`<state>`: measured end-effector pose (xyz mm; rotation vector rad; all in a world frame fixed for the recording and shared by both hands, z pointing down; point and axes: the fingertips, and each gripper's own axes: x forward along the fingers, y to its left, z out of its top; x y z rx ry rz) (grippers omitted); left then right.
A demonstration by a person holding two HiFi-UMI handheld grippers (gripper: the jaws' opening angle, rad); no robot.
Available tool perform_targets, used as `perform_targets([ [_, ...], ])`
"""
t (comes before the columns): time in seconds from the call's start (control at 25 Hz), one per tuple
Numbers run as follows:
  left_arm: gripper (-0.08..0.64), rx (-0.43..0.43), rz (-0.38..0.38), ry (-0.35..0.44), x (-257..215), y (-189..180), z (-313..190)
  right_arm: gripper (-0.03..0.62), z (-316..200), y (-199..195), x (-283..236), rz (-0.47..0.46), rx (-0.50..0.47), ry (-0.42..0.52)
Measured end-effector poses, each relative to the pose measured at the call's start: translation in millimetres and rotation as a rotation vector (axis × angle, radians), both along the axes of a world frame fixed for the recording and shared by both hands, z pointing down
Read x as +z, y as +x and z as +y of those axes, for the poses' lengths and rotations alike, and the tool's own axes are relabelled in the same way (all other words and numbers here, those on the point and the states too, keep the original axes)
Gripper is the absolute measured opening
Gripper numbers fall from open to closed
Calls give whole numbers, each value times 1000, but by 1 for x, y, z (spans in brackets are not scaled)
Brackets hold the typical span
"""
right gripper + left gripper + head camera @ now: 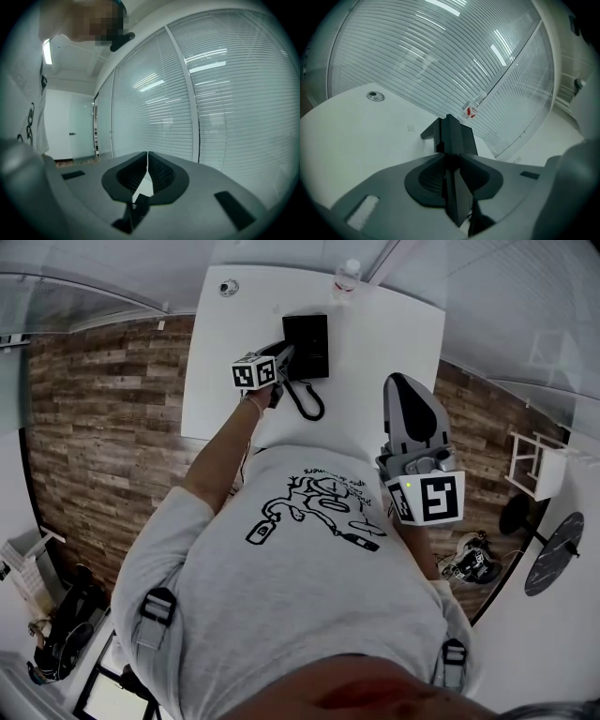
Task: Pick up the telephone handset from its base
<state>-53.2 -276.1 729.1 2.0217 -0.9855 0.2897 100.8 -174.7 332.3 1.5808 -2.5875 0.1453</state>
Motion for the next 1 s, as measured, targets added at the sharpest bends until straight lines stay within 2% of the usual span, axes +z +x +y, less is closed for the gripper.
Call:
perform_targets([
  [0.48, 77, -5, 50, 58, -22, -1, 10, 8, 6, 0, -3, -3, 4, 11],
  [1.0, 74, -4, 104, 150, -72, 0, 17, 8, 8, -2, -5, -6, 1, 14],
])
